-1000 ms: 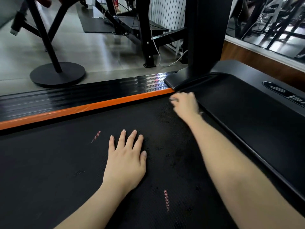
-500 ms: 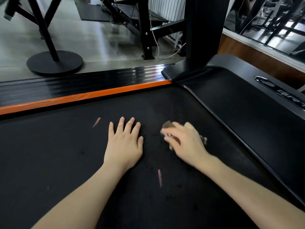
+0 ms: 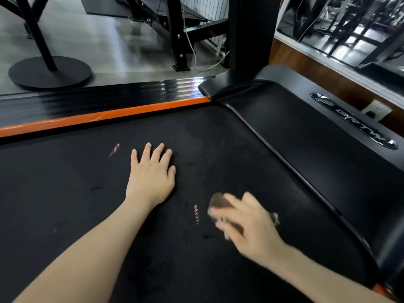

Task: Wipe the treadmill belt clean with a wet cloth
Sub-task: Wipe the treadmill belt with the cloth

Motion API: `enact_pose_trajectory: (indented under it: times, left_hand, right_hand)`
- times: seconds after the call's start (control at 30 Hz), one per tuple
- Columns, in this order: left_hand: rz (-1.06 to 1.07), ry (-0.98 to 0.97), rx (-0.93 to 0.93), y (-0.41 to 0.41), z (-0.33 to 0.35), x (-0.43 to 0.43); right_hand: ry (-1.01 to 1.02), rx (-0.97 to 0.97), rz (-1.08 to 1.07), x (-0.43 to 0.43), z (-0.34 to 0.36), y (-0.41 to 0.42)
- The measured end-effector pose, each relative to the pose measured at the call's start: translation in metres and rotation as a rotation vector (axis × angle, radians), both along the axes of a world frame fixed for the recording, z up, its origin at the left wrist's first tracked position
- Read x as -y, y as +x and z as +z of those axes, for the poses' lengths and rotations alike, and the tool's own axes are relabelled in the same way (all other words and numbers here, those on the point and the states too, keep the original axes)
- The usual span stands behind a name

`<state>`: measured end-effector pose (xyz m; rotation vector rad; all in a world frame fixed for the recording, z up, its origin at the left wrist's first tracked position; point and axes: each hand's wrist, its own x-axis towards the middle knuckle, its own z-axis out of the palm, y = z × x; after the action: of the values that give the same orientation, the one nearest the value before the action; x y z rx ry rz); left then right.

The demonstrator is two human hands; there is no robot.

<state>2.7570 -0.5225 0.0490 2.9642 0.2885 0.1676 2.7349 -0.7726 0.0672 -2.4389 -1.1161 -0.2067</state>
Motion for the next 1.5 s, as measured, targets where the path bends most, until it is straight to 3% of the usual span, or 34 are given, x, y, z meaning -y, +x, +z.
enact_pose_trajectory:
  times: [0.07, 0.13, 0.27, 0.33, 0.5, 0.67, 0.8, 0.93, 1.07, 1.23, 1.33, 1.4, 1.5]
  left_hand:
    - [-0.003, -0.01, -0.003, 0.0, 0.0, 0.0]
    - [-0.008, -0.009, 0.003, 0.0, -0.001, -0.001]
    - [-0.008, -0.012, 0.021, 0.001, -0.004, -0.003]
    - [-0.009, -0.019, 0.031, 0.002, -0.005, -0.002]
    - [0.005, -0.004, 0.01, 0.002, -0.002, -0.002]
    - [-0.034, -0.121, 0.165, -0.009, 0.01, 0.002]
    - [0.014, -0.192, 0.294, -0.068, 0.026, 0.016]
    - [-0.016, -0.099, 0.221, -0.155, 0.018, 0.024]
    - [-0.031, 0.026, 0.051, -0.192, 0.002, 0.019]
    - [0.009, 0.019, -0.013, -0.189, -0.006, 0.018]
    - [0.002, 0.029, -0.006, -0.191, -0.006, 0.019]
    - [0.002, 0.031, -0.006, -0.191, -0.006, 0.018]
    - [0.013, 0.031, -0.005, -0.19, -0.008, 0.019]
  right_hand:
    - [-0.026, -0.007, 0.112, 0.026, 0.003, -0.018]
    - [-0.082, 0.062, 0.081, 0.045, 0.002, -0.002]
    - [-0.093, 0.101, -0.542, 0.062, 0.004, 0.08]
    - [-0.069, 0.052, -0.647, 0.069, -0.001, 0.074]
    - [-0.032, 0.011, -0.255, 0.067, -0.007, -0.027]
    - [0.015, 0.049, -0.323, 0.059, -0.009, -0.012]
    - [0.03, 0.04, -0.317, 0.063, -0.01, -0.013]
    - [-0.001, 0.018, -0.374, 0.058, -0.006, -0.016]
    - [-0.065, -0.03, -0.465, 0.048, 0.0, -0.04]
    - [-0.088, -0.306, -0.075, 0.054, 0.009, -0.119]
    - [-0.211, -0.292, 0.088, 0.073, 0.019, -0.111]
    - [-0.186, -0.173, -0.018, 0.089, 0.013, -0.081]
    - [-0.001, -0.138, -0.546, 0.097, 0.004, -0.04]
